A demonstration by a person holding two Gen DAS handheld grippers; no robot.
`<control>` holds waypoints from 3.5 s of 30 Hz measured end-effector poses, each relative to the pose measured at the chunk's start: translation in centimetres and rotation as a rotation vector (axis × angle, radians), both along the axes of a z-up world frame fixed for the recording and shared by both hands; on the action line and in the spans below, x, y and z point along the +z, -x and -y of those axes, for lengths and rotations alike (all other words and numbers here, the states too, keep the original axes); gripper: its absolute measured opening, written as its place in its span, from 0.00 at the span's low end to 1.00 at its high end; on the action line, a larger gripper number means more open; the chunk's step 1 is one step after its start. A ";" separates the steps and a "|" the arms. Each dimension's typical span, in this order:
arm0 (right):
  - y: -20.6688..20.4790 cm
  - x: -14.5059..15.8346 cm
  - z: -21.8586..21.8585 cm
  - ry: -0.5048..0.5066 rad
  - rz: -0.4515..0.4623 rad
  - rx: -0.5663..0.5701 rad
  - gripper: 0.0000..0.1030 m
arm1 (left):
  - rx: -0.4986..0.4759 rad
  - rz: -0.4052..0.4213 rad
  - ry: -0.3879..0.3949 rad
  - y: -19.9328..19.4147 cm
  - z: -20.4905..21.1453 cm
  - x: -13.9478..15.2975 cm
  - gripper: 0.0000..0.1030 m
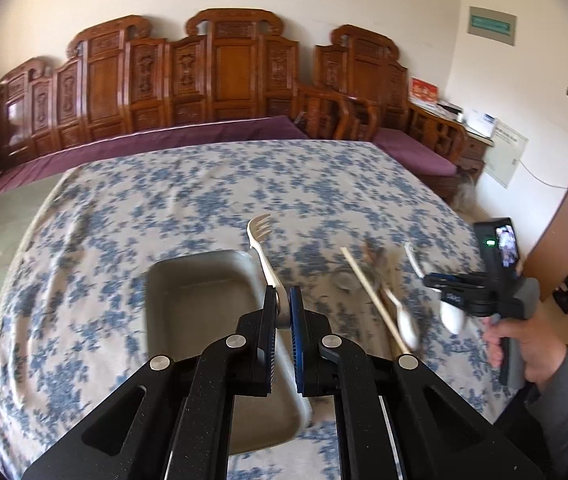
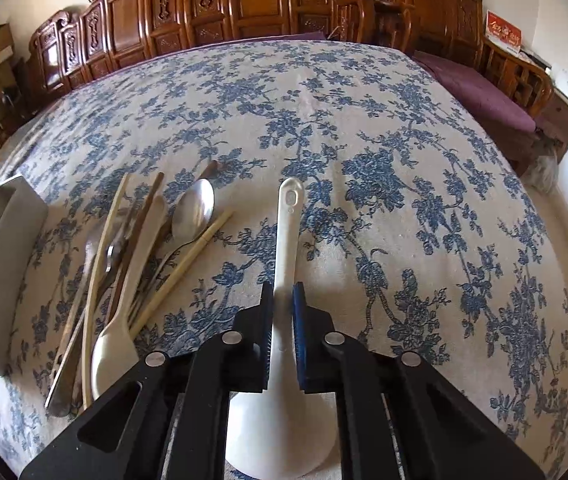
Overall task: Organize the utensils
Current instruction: 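Lower the fork into the grey tray and open the left gripper while the right lifts the spoon, then carry the white plastic spoon into the grey tray and open the right gripper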
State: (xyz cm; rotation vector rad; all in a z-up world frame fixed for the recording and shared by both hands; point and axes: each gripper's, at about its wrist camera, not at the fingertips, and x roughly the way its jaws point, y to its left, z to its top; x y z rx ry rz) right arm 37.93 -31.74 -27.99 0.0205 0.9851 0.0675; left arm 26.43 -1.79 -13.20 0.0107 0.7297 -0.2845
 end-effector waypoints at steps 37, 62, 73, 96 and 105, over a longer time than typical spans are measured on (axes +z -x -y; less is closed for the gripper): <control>6.9 10.1 -8.2 -0.083 0.289 0.210 0.10 | 0.084 -0.146 -0.045 -1.0 -4.1 -6.8 0.26; 6.8 12.9 -23.8 -0.118 0.252 0.440 0.03 | 0.249 -0.015 -0.044 -0.3 -13.1 -2.0 0.80; 4.3 9.9 -27.0 -0.124 0.172 0.465 0.00 | 0.283 -0.002 -0.019 -0.2 -15.3 -1.8 0.82; -2.4 4.0 -30.7 -0.069 0.029 0.541 0.35 | 0.286 -0.004 -0.006 -0.1 -15.3 -1.9 0.82; -2.3 3.1 -30.4 -0.042 -0.032 0.517 0.10 | 0.288 -0.008 -0.006 -0.2 -15.4 -2.1 0.81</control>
